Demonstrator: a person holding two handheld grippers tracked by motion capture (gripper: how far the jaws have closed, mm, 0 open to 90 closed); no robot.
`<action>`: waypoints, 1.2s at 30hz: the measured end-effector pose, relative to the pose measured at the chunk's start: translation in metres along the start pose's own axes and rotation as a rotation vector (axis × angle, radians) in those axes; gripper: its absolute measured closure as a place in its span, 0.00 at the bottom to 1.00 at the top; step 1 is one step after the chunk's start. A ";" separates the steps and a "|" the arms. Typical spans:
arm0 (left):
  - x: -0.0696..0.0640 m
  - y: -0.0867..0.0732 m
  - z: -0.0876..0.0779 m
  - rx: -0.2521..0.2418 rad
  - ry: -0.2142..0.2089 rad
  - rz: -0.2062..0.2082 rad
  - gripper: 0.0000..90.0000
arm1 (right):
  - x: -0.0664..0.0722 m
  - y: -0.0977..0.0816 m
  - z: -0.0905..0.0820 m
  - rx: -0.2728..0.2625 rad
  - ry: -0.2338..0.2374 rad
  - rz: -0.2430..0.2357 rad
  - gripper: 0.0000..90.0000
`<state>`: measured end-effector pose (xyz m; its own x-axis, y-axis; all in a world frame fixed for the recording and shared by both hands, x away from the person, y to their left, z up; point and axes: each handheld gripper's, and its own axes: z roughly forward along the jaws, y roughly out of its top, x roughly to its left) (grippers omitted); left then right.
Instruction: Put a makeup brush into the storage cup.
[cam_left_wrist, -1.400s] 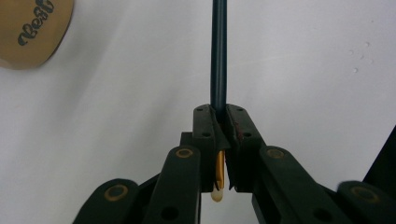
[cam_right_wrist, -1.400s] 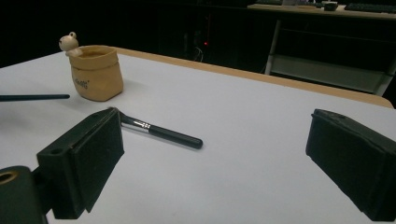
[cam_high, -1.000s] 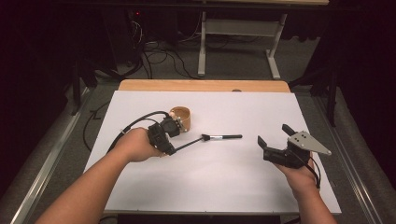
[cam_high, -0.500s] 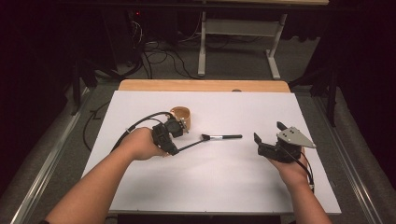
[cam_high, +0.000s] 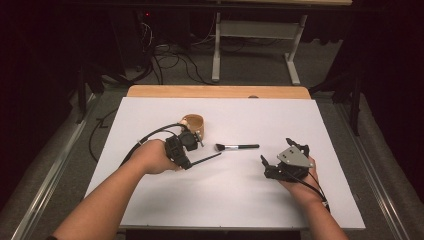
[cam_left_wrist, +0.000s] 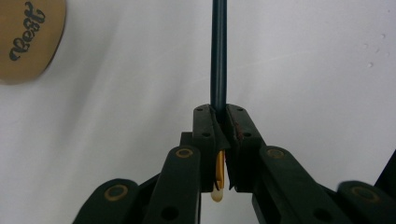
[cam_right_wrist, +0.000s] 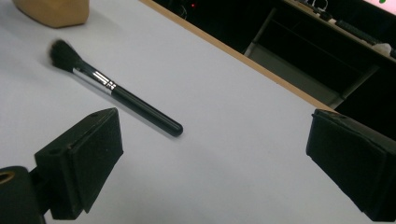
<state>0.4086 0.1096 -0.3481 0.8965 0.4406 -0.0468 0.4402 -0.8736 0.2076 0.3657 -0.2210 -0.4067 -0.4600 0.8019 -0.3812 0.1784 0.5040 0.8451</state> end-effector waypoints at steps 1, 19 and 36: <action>0.000 0.000 0.000 0.001 0.001 0.000 0.93 | 0.002 0.000 0.000 0.003 -0.003 -0.019 0.06; -0.005 0.001 -0.001 0.014 0.009 0.018 0.93 | 0.026 0.000 0.004 0.058 -0.107 -0.323 0.06; -0.007 0.002 -0.007 0.022 0.021 0.023 0.93 | 0.043 0.001 0.005 0.088 -0.142 -0.530 0.07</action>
<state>0.4027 0.1058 -0.3407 0.9053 0.4243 -0.0218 0.4205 -0.8877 0.1873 0.3503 -0.1848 -0.4244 -0.3857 0.4635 -0.7978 0.0289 0.8703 0.4916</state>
